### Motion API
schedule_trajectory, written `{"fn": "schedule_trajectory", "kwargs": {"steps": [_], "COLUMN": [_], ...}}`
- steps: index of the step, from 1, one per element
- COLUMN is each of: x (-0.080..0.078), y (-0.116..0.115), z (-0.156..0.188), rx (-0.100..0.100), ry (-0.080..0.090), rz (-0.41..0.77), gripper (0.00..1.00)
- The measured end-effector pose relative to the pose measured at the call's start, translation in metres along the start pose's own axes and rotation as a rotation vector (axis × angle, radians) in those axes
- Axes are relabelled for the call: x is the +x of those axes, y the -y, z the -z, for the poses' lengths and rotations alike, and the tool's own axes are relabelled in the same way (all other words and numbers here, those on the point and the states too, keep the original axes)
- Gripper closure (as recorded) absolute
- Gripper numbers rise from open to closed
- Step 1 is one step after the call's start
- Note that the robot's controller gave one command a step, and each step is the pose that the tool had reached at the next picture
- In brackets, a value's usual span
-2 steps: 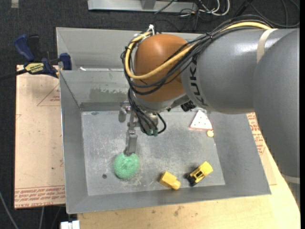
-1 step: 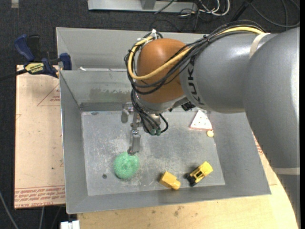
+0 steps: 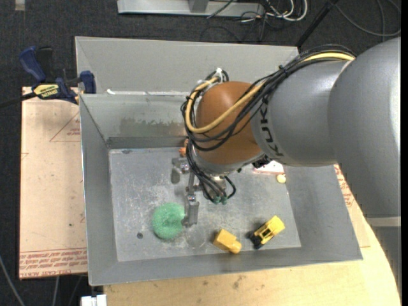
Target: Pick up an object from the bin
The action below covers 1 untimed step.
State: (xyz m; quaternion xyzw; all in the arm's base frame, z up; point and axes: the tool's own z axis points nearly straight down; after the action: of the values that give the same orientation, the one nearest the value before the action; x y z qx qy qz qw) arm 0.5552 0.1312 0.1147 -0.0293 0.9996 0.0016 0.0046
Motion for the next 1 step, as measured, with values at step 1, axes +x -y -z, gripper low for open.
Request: {"fn": "schedule_trajectory", "kwargs": {"steps": [1], "x": [0.0014], "y": [0.0116], "z": [-0.0449], "rx": [0.000], "ry": [-0.009], "rz": [0.210], "gripper": [1.00]}}
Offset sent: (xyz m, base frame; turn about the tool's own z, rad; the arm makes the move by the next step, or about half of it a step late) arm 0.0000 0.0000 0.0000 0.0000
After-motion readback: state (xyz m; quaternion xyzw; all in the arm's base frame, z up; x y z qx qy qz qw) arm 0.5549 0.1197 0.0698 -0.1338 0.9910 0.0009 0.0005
